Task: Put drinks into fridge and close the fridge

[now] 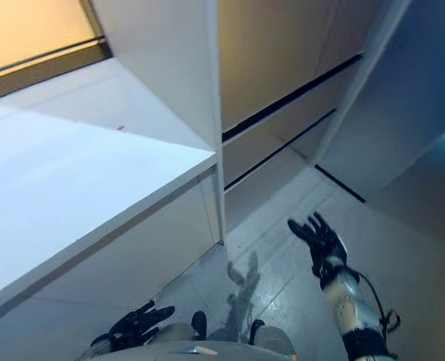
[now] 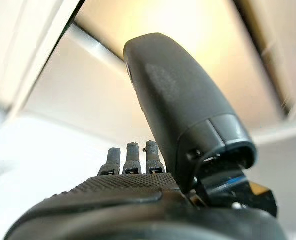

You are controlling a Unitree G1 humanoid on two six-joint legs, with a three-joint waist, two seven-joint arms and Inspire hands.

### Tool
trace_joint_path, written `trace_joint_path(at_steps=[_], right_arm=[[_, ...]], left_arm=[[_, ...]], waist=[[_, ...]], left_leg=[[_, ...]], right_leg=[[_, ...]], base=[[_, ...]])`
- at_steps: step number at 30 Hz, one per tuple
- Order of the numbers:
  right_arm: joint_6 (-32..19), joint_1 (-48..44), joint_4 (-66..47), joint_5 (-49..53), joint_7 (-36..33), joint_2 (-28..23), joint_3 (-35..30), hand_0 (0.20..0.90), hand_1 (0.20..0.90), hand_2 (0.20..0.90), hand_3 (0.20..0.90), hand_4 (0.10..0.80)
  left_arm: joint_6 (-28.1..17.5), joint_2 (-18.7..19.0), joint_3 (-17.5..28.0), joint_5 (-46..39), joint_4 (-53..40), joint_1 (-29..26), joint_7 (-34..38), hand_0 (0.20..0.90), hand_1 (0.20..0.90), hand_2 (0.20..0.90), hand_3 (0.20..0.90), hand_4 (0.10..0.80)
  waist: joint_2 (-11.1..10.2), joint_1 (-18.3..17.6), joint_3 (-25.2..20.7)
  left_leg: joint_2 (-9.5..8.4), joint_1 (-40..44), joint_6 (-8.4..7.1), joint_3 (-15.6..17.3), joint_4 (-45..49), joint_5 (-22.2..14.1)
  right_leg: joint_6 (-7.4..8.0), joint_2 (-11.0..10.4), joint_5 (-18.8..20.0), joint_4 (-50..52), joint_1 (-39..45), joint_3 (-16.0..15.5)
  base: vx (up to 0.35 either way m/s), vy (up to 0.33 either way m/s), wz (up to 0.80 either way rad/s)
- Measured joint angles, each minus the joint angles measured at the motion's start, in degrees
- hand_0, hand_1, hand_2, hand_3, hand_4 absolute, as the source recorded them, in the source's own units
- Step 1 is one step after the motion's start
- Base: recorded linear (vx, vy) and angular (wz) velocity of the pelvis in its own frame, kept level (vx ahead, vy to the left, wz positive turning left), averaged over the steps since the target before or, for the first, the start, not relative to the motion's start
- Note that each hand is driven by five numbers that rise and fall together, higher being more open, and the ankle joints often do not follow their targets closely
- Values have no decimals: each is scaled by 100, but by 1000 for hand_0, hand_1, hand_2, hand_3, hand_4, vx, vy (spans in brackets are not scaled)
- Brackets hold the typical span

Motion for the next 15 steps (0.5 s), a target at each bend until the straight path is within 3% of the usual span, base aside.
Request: trace_joint_path(at_steps=[8, 15], right_arm=[[304, 115, 2771, -548, 788, 292, 63, 900, 900, 900, 900, 800], [547, 147, 3759, -581, 1033, 464, -67, 900, 900, 900, 900, 800]], left_arm=[[3, -36, -90, 439, 357, -174, -128, 900, 900, 900, 900, 800], [7, -96, -201, 627, 755, -42, -124, 900, 900, 900, 900, 800]], waist=[[113, -122, -476], [259, -116, -610]], left_leg=[[26, 387, -43, 57, -641, 242], [101, 632, -99, 85, -957, 352]], right_leg=[[-22, 83, 188, -500, 264, 27], [-63, 148, 218, -699, 427, 25]], base=[[-55, -34, -4], [-12, -8, -3]])
